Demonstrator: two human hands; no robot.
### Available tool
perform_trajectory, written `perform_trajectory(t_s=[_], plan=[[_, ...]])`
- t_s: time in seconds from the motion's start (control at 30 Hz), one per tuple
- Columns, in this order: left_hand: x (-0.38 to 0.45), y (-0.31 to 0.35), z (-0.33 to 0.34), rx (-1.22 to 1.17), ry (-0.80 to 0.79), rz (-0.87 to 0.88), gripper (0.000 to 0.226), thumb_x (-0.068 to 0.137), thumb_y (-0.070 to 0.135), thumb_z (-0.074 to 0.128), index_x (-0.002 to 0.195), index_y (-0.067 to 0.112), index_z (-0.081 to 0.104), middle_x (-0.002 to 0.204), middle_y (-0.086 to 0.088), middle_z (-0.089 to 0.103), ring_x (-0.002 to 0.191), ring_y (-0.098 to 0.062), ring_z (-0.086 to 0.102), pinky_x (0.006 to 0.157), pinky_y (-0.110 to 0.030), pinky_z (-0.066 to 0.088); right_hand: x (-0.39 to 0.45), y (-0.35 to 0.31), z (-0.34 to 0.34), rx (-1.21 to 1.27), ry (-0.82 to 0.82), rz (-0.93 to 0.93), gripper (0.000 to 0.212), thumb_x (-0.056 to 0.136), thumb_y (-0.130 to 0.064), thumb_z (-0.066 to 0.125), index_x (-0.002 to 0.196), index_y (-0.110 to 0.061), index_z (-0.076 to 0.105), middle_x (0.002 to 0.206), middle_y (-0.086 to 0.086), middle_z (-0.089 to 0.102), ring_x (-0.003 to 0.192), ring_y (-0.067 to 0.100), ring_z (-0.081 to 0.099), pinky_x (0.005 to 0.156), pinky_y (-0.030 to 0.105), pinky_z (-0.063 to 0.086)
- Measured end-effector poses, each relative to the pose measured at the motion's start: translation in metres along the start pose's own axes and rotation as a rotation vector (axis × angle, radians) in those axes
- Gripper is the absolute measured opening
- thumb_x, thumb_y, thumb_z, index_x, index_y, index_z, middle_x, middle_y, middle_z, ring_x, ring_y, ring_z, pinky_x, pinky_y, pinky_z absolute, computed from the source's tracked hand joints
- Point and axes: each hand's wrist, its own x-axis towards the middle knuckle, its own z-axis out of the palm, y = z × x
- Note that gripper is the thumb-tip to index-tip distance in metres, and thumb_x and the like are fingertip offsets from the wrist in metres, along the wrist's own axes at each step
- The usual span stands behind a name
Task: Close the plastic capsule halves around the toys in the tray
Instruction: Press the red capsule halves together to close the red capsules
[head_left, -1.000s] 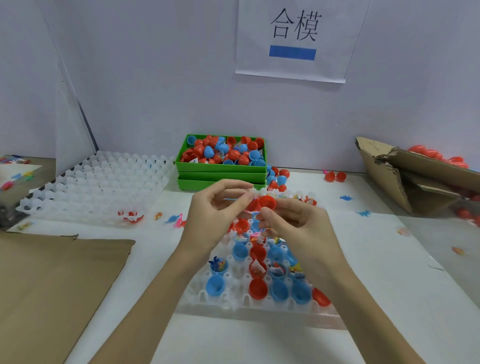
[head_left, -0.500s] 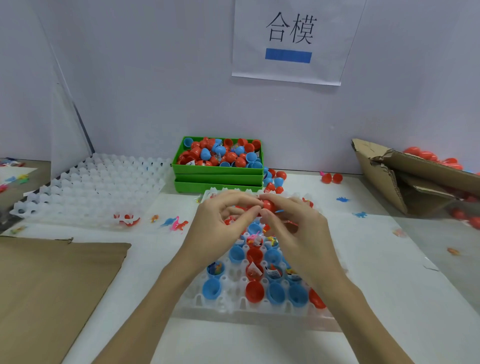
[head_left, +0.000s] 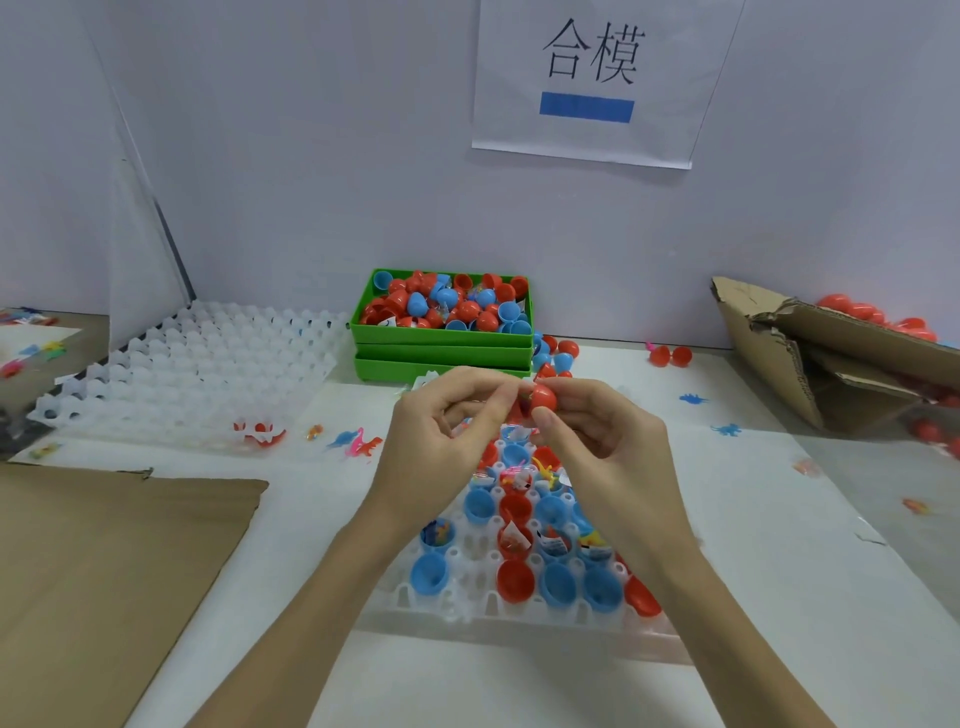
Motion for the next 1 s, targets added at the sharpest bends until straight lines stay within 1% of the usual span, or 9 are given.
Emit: perform_trajectory(t_s=[0.1,0.23,0.37,0.43,0.53,0.67,0.8,0.9,1.0], plan=[[0.0,0.002,-0.002,0.074,-0.054,0.044,0.02,0.097,0.007,0.07,0.116,0.009,0.075,0.11,-0.001,0.076,0.105,-0.02,0.073,0.093,-0.035,0.061,0.001,0.001,0.0,0.009,0.001,-0.004,0.025,0.091,-0.021,0.074,0.115,-0.026,0.071,0.102,-0.017,0.075,0.097,0.007,0.074,0.082,0.019,0.059],[-0.001,0.003,-0.003,0.043,-0.06,0.03,0.026,0.093,0.009,0.075,0.119,0.011,0.074,0.113,0.001,0.076,0.107,-0.017,0.073,0.095,-0.034,0.06,0.002,-0.002,-0.003,-0.001,-0.009,-0.024,0.026,0.091,-0.021,0.074,0.117,-0.023,0.071,0.102,-0.016,0.076,0.098,0.007,0.073,0.081,0.02,0.059],[-0.001,0.007,-0.002,-0.012,-0.045,-0.002,0.039,0.084,0.019,0.08,0.123,0.014,0.072,0.114,0.004,0.077,0.106,-0.012,0.073,0.093,-0.028,0.06,0.003,-0.007,-0.007,-0.003,-0.046,-0.041,0.024,0.091,-0.021,0.074,0.114,-0.026,0.071,0.1,-0.018,0.075,0.097,0.007,0.074,0.081,0.018,0.058],[-0.001,0.008,-0.002,-0.021,-0.029,-0.006,0.047,0.082,0.022,0.08,0.127,0.014,0.071,0.117,0.003,0.076,0.109,-0.013,0.073,0.094,-0.03,0.06,0.003,-0.009,-0.007,-0.002,-0.067,-0.048,0.025,0.092,-0.02,0.073,0.115,-0.028,0.07,0.101,-0.021,0.075,0.098,0.006,0.073,0.081,0.016,0.057],[0.0,0.006,-0.004,0.002,-0.034,0.027,0.043,0.083,0.019,0.081,0.124,0.01,0.073,0.119,-0.002,0.075,0.113,-0.021,0.071,0.099,-0.04,0.059,0.002,-0.011,-0.008,0.015,-0.097,-0.069,0.027,0.093,-0.013,0.071,0.119,-0.024,0.071,0.104,-0.017,0.076,0.1,0.008,0.073,0.083,0.017,0.057],[0.0,0.005,-0.005,-0.008,-0.021,0.039,0.044,0.081,0.018,0.082,0.124,0.008,0.074,0.119,-0.002,0.075,0.113,-0.019,0.072,0.098,-0.036,0.06,0.0,-0.013,-0.008,0.03,-0.073,-0.093,0.033,0.091,-0.012,0.072,0.122,-0.023,0.07,0.108,-0.013,0.076,0.099,0.006,0.073,0.084,0.016,0.057],[0.001,0.005,-0.007,-0.033,-0.019,0.08,0.041,0.08,0.015,0.082,0.12,0.012,0.075,0.116,0.002,0.075,0.107,-0.013,0.074,0.089,-0.027,0.062,-0.001,-0.016,-0.008,0.165,-0.057,0.011,0.033,0.086,-0.015,0.075,0.119,-0.019,0.074,0.103,-0.012,0.079,0.096,0.007,0.075,0.081,0.014,0.057],[0.0,0.003,-0.007,-0.002,-0.021,0.111,0.041,0.08,0.017,0.083,0.119,0.012,0.076,0.114,0.002,0.076,0.103,-0.016,0.075,0.088,-0.03,0.063,0.001,-0.018,-0.013,0.228,-0.092,0.115,0.032,0.084,-0.018,0.077,0.116,-0.021,0.076,0.101,-0.013,0.079,0.095,0.006,0.075,0.076,0.011,0.055],[0.0,0.001,-0.008,0.066,-0.027,0.161,0.042,0.081,0.021,0.082,0.121,0.011,0.076,0.114,0.003,0.076,0.105,-0.017,0.074,0.089,-0.033,0.063,0.004,-0.018,-0.017,0.214,-0.119,0.184,0.032,0.081,-0.028,0.077,0.113,-0.028,0.078,0.101,-0.015,0.078,0.097,0.002,0.073,0.073,0.008,0.053]])
